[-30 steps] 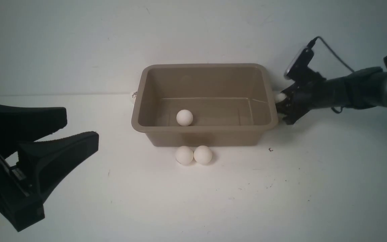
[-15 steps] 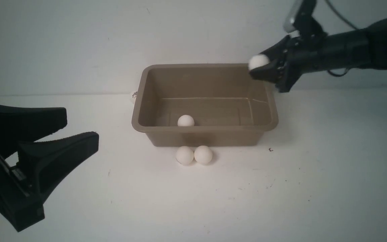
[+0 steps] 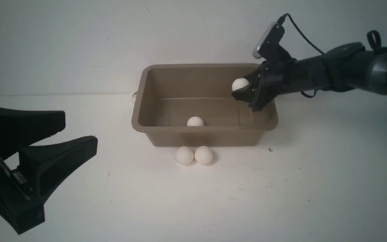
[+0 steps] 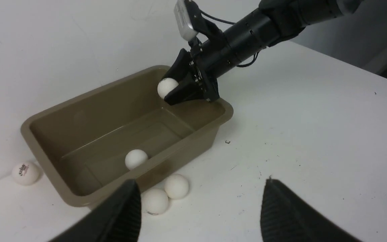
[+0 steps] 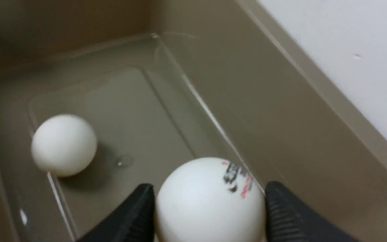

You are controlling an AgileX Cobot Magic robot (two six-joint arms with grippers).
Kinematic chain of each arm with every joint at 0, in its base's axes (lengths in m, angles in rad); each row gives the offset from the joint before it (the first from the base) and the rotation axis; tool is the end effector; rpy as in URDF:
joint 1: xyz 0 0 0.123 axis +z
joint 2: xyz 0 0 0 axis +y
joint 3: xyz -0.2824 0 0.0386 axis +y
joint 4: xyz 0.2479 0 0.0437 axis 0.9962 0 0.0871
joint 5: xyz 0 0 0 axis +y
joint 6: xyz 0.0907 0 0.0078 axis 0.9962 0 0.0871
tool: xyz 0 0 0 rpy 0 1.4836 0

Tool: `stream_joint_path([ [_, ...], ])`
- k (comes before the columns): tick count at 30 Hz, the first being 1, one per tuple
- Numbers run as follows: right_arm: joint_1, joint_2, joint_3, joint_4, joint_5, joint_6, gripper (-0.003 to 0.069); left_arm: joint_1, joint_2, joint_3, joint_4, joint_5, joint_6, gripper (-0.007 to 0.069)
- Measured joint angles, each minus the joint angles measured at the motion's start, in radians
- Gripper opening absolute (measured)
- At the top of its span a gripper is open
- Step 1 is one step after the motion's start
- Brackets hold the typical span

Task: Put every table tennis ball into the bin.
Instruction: Use the right arm to put the table tennis ball into the box, then use the left arm to clamp the table tennis ball closest to it

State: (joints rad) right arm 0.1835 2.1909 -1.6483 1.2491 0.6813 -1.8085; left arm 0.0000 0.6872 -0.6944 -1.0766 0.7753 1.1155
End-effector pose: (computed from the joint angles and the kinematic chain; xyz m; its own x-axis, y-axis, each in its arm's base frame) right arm 0.4677 0.1422 0.1924 -0.1550 -0.5178 -0.8413 -0.8574 0.4936 -0.1458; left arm 0.1213 -0.0562 0.3535 -0.2178 0.1495 -0.9645 0.6336 0.7733 -0.0232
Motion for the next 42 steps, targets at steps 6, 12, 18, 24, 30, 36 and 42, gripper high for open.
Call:
stream_joint_path([
  [6,0.0,-0.074,0.0,0.0,0.015,0.012,0.0629,0.0,0.0,0.0,0.002,0.0,-0.012,0.0436],
  [12,-0.003,-0.241,0.0,-0.028,0.029,0.022,0.0651,0.0,0.014,0.0,0.002,0.001,-0.019,0.0436],
  [18,-0.037,-0.449,0.0,-0.192,0.063,0.187,0.0651,0.0,0.122,0.0,0.005,0.005,-0.001,0.0436],
  [24,-0.055,-0.618,0.0,-0.336,0.179,0.444,0.0647,0.0,0.213,0.0,-0.044,-0.047,0.087,0.0436],
  [30,-0.055,-0.72,0.0,-0.436,0.295,0.676,0.0643,-0.001,0.327,0.0,-0.188,-0.058,0.209,0.0436],
  [36,-0.055,-0.759,0.0,-0.434,0.37,0.837,0.0643,-0.001,0.47,0.0,-0.308,-0.072,0.314,0.0436],
  [42,-0.024,-0.761,0.042,-0.456,0.536,0.944,0.0643,-0.001,0.532,0.0,-0.361,-0.076,0.388,0.0436],
])
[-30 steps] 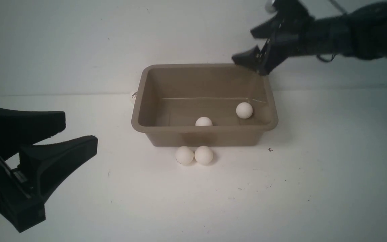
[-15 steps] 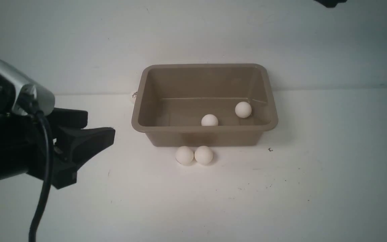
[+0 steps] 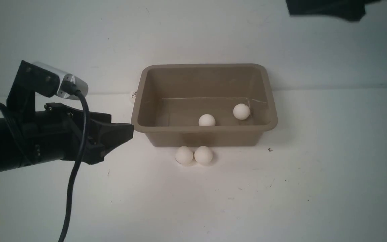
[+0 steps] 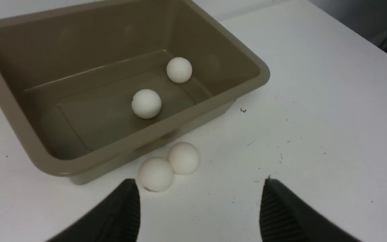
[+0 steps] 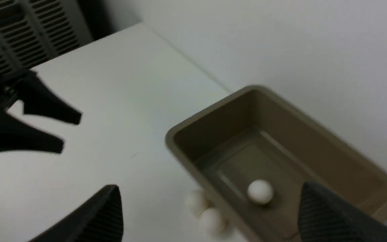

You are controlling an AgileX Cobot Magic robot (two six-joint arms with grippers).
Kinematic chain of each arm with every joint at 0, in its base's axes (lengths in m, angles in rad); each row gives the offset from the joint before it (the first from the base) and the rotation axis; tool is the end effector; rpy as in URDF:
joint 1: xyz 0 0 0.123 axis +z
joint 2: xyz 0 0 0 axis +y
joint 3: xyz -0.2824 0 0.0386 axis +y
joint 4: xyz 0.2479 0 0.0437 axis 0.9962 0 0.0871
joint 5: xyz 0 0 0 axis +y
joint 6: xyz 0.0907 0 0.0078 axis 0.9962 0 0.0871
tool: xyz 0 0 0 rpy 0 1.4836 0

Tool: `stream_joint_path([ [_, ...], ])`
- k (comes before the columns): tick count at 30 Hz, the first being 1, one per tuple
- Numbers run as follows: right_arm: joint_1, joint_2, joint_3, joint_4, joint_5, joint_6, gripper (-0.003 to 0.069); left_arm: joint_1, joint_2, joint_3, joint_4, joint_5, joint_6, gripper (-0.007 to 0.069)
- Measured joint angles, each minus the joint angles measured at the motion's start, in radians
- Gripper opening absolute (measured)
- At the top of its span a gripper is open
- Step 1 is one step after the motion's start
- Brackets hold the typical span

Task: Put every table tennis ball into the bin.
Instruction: Use the left arm to clamp the table tennis ball closest to it

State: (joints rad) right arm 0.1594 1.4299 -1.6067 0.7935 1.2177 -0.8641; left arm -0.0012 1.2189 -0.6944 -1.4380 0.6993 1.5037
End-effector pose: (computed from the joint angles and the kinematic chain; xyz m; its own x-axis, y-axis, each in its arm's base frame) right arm 0.2676 0.1047 0.4450 -0.3412 -0.4330 -0.8343 -0.8539 0.5138 0.0825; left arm 0.2350 -0.0585 0.2786 -0.4607 0.0818 -0.8838 0.5974 0.7650 -0.2406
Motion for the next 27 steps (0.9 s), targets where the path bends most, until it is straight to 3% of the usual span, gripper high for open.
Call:
stream_joint_path([
  [8,0.086,0.0,0.11,-0.171,0.037,0.101,0.0643,0.0,0.007,0.0,-0.029,0.007,0.041,0.0436],
  [12,0.093,-0.002,0.117,-0.19,0.037,0.106,0.0642,-0.004,0.056,0.0,-0.026,0.073,0.05,0.0436],
  [16,0.093,-0.006,0.118,-0.197,0.037,0.106,0.064,-0.053,0.124,0.0,0.019,0.075,0.135,0.0436],
  [19,0.093,-0.006,0.118,-0.209,0.037,0.106,0.0633,-0.148,0.206,0.0,0.042,0.002,0.24,0.0436],
  [22,0.093,-0.006,0.118,-0.21,0.037,0.106,0.0629,-0.193,0.258,0.0,0.013,-0.077,0.26,0.0436],
  [27,0.093,-0.006,0.118,-0.21,0.037,0.106,0.0622,-0.281,0.38,-0.005,-0.183,-0.26,0.288,0.0436],
])
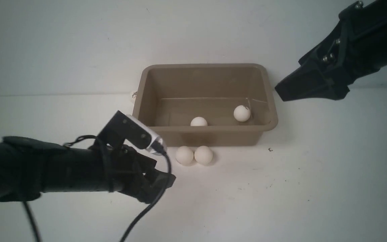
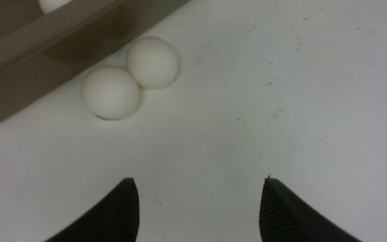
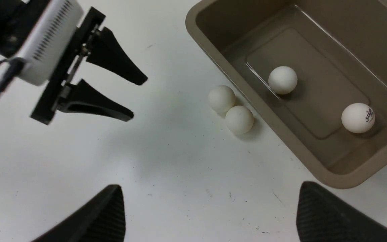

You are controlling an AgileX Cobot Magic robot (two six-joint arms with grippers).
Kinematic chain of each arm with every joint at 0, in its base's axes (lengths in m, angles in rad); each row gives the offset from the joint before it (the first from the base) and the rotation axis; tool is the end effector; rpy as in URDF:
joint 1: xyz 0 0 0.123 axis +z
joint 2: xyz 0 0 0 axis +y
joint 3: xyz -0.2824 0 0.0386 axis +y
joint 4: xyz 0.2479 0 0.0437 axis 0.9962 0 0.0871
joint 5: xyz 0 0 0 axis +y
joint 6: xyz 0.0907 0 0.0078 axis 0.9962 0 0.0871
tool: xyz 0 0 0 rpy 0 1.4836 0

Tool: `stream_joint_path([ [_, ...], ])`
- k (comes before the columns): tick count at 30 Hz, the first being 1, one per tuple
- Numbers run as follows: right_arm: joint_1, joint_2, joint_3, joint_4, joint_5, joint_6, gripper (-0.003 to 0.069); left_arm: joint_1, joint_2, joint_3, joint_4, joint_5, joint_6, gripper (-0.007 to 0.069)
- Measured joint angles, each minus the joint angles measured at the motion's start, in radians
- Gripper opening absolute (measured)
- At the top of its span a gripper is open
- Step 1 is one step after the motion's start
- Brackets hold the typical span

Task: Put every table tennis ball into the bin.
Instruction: Use the left arm to clamp the table tennis ball closest to it

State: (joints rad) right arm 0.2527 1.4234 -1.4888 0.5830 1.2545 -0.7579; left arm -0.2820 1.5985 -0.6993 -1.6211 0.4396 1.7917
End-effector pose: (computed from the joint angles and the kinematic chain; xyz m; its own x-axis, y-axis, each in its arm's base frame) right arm 0.2593 0.1162 0.4007 -0.4647 -0.5842 -0.6654 -0.8388 0.5312 0.1195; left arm 0.2706 -0.1188 0.1790 -0.5831 0.3240 -0.7450 0.6445 0.7428 -0.1813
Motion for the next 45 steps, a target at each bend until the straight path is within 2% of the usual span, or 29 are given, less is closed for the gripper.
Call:
stream_joint_path([
  [4,0.0,0.0,0.0,0.0,0.0,-0.009,0.0621,-0.045,0.077,-0.018,-0.071,-0.097,0.101,0.0436],
  [8,0.0,0.0,0.0,0.017,0.0,-0.019,0.0616,-0.064,0.17,-0.072,-0.09,-0.134,0.134,0.0436],
  [17,0.0,0.0,0.0,0.022,0.0,-0.019,0.061,-0.067,0.235,-0.169,-0.093,-0.119,0.14,0.0436],
  [24,0.0,0.0,0.0,0.022,0.0,-0.019,0.0608,-0.067,0.235,-0.224,-0.093,-0.017,0.163,0.0432],
  [27,0.0,0.0,0.0,0.022,0.0,-0.019,0.0603,-0.067,0.235,-0.254,-0.093,0.027,0.161,0.0394],
  [35,0.0,0.0,0.0,0.022,0.0,-0.019,0.0596,-0.067,0.236,-0.271,-0.093,0.02,0.212,0.0299],
  [41,0.0,0.0,0.0,0.022,0.0,-0.019,0.0594,-0.067,0.236,-0.271,-0.093,-0.003,0.183,0.0325],
  [45,0.0,0.0,0.0,0.022,0.0,-0.02,0.0594,-0.067,0.236,-0.267,-0.063,-0.004,0.078,0.0407],
])
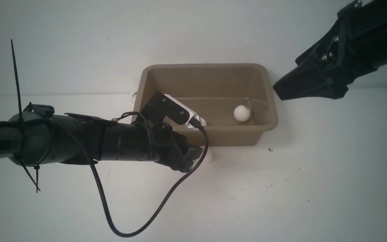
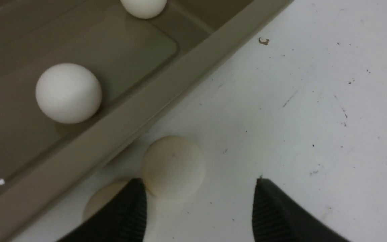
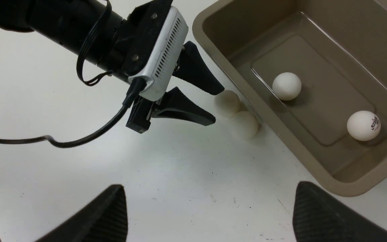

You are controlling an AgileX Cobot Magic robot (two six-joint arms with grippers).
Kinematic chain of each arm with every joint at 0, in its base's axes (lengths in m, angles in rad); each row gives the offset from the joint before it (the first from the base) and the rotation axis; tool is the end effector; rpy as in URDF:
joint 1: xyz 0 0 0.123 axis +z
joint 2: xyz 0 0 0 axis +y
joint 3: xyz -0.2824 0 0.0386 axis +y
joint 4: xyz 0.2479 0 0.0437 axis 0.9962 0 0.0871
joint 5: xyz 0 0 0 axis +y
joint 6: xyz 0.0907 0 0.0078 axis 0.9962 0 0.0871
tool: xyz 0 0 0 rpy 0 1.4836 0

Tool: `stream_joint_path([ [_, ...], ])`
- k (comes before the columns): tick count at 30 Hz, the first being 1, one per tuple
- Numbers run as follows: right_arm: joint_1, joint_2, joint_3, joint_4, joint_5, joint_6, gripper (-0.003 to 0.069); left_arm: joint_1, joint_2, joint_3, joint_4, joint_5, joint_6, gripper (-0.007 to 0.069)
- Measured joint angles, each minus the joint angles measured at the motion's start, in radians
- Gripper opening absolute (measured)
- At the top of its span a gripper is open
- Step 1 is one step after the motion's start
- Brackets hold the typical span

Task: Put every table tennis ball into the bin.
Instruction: Use the left arm to clamp the table tennis ball closest to it

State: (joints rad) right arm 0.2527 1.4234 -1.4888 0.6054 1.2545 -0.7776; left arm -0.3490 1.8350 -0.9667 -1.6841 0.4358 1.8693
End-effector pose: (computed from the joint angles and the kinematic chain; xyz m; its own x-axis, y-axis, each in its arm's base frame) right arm 0.2587 0.1177 0.4018 -0.4498 -0.5817 -0.6777 -0.8489 0.5142 0.1221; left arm 0.3310 -0.1612 0.1696 -0.5118 0.3531 -0.7832 0.7035 0.6955 -0.1461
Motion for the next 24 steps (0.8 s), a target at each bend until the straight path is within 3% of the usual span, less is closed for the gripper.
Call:
stream_joint_path([
  [11,0.0,0.0,0.0,0.0,0.0,-0.003,0.0592,0.0,0.0,0.044,0.073,-0.132,-0.07,0.0437],
  [24,0.0,0.0,0.0,0.0,0.0,-0.003,0.0591,0.0,0.078,0.033,-0.03,-0.155,0.076,0.0437],
])
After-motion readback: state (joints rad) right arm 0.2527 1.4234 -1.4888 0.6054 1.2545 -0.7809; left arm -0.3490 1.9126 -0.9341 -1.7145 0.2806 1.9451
